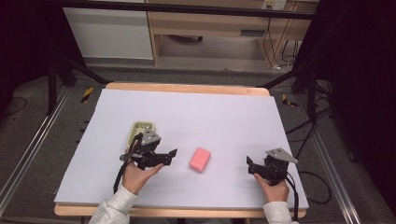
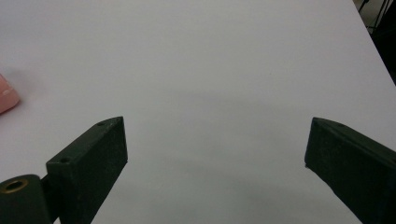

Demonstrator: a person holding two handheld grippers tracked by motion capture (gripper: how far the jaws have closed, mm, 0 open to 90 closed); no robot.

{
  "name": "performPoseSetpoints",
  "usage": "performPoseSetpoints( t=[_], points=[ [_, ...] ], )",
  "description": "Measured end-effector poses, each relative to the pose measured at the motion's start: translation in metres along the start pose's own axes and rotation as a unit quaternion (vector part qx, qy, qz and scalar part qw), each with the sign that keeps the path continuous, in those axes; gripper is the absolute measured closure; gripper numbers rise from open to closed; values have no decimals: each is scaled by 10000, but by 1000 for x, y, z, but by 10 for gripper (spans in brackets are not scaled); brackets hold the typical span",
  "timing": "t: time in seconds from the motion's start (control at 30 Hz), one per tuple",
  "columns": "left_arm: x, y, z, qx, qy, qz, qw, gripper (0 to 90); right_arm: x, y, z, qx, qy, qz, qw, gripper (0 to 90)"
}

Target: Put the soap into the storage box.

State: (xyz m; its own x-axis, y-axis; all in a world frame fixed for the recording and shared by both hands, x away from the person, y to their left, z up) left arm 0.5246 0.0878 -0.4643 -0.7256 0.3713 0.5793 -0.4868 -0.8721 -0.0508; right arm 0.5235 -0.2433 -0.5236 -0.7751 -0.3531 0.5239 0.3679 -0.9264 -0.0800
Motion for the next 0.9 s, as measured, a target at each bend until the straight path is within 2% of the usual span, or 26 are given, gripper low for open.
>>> performPoseSetpoints(
  t=[0.9],
  points=[
    [-18,33,14,-220,-176,-174,9995,254,1,0,1,-40,16,19,10000,65]
  ],
)
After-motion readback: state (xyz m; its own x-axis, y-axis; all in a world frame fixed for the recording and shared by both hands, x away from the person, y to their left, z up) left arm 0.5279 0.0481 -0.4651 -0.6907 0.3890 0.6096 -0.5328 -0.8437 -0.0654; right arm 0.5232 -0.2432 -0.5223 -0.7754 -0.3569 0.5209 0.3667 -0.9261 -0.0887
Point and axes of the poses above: each handheld gripper's, and its own axes: x roughly backward along the jaws, z roughly out of its top, y roughly to its right, the point moved 10 cm from there along -x, roughly forward along the jaws, and after that the axes turned 10 degrees about z, right-handed, at the moved point
